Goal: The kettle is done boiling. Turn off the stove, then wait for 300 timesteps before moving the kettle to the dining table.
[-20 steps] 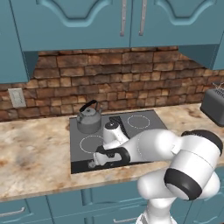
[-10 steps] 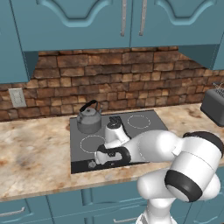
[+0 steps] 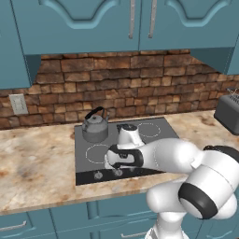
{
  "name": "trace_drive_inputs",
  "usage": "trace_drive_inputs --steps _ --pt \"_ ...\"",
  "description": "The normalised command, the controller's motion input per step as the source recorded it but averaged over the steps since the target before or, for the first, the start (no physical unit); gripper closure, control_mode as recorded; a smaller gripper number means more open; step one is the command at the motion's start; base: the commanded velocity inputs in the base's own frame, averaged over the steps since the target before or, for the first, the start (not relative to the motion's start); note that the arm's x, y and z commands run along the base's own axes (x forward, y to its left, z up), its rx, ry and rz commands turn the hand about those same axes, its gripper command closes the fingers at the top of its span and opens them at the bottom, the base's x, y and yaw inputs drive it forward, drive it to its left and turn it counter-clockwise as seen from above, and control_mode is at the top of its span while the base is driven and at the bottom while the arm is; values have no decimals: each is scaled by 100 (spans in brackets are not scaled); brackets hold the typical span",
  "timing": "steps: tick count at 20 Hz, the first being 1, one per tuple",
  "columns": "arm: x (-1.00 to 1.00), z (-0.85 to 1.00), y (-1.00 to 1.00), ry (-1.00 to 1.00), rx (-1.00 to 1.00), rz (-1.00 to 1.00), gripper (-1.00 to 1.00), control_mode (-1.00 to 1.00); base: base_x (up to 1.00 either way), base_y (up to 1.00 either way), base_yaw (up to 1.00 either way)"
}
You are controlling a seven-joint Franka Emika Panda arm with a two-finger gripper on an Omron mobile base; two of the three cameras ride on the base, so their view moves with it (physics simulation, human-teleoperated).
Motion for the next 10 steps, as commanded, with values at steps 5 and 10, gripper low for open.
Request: trace_drive_inputs --steps 5,10 --pt "0 30 0 6 2 -14 -100 -100 0 0 0" --pt "0 31 0 3 1 -13 -100 -100 0 0 0"
